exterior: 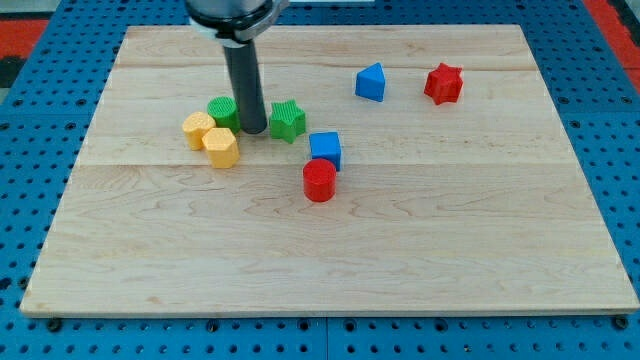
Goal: Move the green star closer to the blue triangle
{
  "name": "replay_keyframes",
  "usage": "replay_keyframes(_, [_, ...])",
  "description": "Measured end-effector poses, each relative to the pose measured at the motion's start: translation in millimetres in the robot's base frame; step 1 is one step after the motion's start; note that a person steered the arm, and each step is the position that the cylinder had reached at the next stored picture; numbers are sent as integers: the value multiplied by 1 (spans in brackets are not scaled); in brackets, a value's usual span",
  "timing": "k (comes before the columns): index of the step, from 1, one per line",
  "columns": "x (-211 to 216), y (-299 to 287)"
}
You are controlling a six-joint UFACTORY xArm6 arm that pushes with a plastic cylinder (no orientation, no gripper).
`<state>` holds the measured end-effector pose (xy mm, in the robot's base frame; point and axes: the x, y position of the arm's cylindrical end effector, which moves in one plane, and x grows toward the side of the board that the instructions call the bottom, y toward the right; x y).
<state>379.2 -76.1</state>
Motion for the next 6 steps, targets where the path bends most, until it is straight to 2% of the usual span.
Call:
replay_keyframes(1, [-2, 3])
replay_keyframes(3, [36, 24])
replay_keyframes(5, [35, 46])
replay_keyframes(6, [17, 53])
